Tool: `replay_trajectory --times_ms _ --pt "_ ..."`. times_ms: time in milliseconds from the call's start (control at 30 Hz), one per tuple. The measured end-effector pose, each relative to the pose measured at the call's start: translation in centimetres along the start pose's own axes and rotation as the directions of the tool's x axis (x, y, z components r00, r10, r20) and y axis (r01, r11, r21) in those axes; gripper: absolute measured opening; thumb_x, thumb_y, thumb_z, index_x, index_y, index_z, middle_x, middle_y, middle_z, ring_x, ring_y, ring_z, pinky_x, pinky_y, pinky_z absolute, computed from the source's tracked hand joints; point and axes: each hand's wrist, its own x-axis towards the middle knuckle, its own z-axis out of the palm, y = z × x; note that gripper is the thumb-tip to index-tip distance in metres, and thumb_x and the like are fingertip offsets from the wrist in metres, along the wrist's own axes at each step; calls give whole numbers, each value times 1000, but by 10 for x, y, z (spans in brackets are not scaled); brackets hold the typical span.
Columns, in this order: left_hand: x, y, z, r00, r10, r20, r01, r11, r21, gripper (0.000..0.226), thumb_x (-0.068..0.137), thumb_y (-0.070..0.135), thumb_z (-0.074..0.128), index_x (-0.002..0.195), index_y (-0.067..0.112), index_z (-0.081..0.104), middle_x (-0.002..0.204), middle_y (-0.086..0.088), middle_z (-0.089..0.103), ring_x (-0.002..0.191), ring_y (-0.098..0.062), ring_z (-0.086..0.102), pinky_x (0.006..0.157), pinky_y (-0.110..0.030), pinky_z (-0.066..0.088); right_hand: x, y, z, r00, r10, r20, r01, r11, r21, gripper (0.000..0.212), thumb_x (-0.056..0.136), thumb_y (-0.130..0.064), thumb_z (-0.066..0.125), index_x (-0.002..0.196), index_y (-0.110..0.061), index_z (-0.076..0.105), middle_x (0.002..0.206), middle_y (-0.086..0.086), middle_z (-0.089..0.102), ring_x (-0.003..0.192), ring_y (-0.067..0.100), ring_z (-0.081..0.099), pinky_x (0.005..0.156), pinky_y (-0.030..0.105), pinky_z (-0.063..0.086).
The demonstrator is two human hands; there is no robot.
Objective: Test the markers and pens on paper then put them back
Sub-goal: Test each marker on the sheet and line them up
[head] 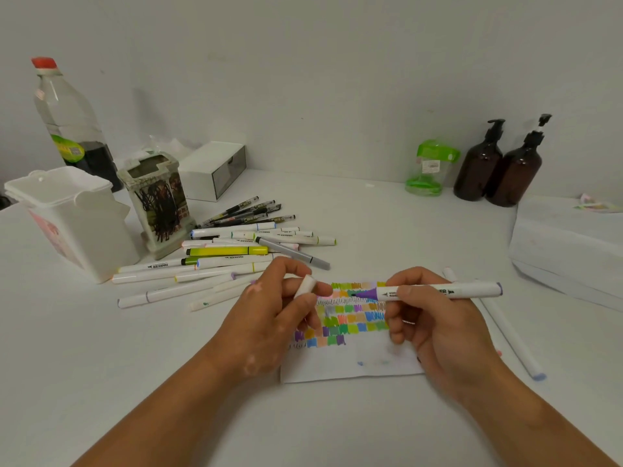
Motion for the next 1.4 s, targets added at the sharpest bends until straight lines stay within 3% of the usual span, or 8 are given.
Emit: replay_trajectory --times_ms 67,233,600,833,1000,1200,1267,1400 --pt "0 1 0 1000 13 27 -13 1000 -5 7 99 29 55 105 29 53 102 17 74 76 -14 70 68 -26 58 0 -2 -1 1000 -17 -18 17 1000 25 10 76 -14 61 70 -16 70 60 11 60 48 18 53 42 26 45" --pt "-1 1 0 997 60 38 -65 987 150 33 81 61 52 107 47 66 97 23 69 92 -5 65 73 -24 57 -2 -4 -1 998 -65 0 65 996 -67 7 78 -16 66 72 -17 71 60 10 60 49 18 53 43 26 46" --pt "-4 5 8 990 125 66 -132 983 130 25 95 40 54 113 39 71 83 23 68 77 0 64 65 -8 44 -6 0 4 991 -67 114 90 974 -210 8 76 -18 77 84 -16 75 71 17 69 58 22 62 51 27 49" --pt "-5 7 8 986 152 74 -159 982 103 22 99 40 50 108 43 69 81 15 68 78 -7 64 64 -13 46 -9 -6 7 992 -39 123 62 980 -190 19 71 -25 85 85 -15 76 76 20 73 62 22 66 56 26 53" --pt "-3 6 10 988 124 94 -131 988 76 20 98 39 50 107 43 67 85 13 69 80 -7 64 67 -18 50 -10 -6 9 991 -26 130 50 982 -180 10 74 -24 81 80 -19 74 73 19 70 60 22 63 55 26 52" --pt "1 2 1 998 67 19 -66 997 -39 19 99 26 57 101 42 66 86 12 64 76 -1 58 69 -20 47 -7 -19 -7 913 128 388 -132 991 -16 80 73 -69 73 122 -5 71 104 25 69 75 24 61 56 31 51" --pt "2 0 -2 999 47 22 -46 996 -73 20 98 22 58 99 41 65 88 9 64 79 -4 58 72 -26 49 -7 -21 -10 870 194 454 -218 976 -1 88 73 -75 68 126 -5 69 112 28 68 77 24 61 54 30 50" --pt "2 -1 -4 997 58 58 -53 995 -82 21 97 19 62 104 38 67 95 5 65 84 -8 59 72 -25 50 -10 -23 -3 893 261 367 -162 947 -278 38 79 -49 69 109 -26 75 100 18 77 66 14 61 52 24 46"
